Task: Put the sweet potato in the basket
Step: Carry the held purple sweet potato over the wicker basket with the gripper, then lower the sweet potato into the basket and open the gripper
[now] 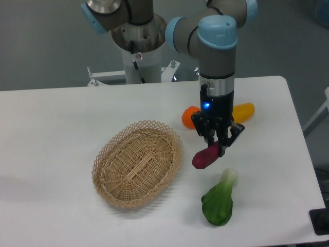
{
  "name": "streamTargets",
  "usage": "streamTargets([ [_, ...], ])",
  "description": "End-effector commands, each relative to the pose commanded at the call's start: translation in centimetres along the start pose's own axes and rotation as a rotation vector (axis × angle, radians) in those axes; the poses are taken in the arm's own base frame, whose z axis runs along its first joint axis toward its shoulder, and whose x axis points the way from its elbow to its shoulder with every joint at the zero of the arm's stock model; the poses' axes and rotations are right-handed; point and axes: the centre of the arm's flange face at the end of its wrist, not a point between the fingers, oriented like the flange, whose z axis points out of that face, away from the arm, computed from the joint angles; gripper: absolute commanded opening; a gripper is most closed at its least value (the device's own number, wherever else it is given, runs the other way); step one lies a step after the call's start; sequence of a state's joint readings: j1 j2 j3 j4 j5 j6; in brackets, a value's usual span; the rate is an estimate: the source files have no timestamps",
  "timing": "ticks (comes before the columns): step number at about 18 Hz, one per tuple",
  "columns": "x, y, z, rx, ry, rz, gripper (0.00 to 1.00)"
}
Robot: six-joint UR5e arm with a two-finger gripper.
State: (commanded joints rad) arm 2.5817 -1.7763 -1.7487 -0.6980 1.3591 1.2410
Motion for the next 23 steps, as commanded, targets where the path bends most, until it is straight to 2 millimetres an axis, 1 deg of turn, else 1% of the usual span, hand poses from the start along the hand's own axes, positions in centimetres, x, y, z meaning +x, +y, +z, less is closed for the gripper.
streamTargets([
  [3, 0.5, -0.1, 0.2, -0.002, 0.007, -0.01, 0.17],
  [4, 0.7, -0.6, 0.2, 0.002, 0.01, -0.025, 0.17],
  [5, 1.4, -1.4, 0.3, 0.006, 0.017, -0.037, 0.17],
  [8, 2.7, -3.1, 0.2, 0.018, 0.027, -0.055, 0.17],
  [10, 4.1, -4.5, 0.3, 0.023, 0.04, -0.084, 0.17],
  [14, 7.9, -7.6, 1.8, -0.007, 0.074, -0.105, 0.17],
  [16, 10.8, -8.9, 3.3, -0.066, 0.086, -0.073, 0.19],
  [19, 15.5, -9.9, 5.5, -0.157, 0.105, 0.007, 0.19],
  [20, 16.6, -9.8, 6.0, -0.177, 0.114, 0.021, 0.19],
  [23, 18.5, -9.5, 7.9, -0.21, 0.149, 0.048, 0.2],
])
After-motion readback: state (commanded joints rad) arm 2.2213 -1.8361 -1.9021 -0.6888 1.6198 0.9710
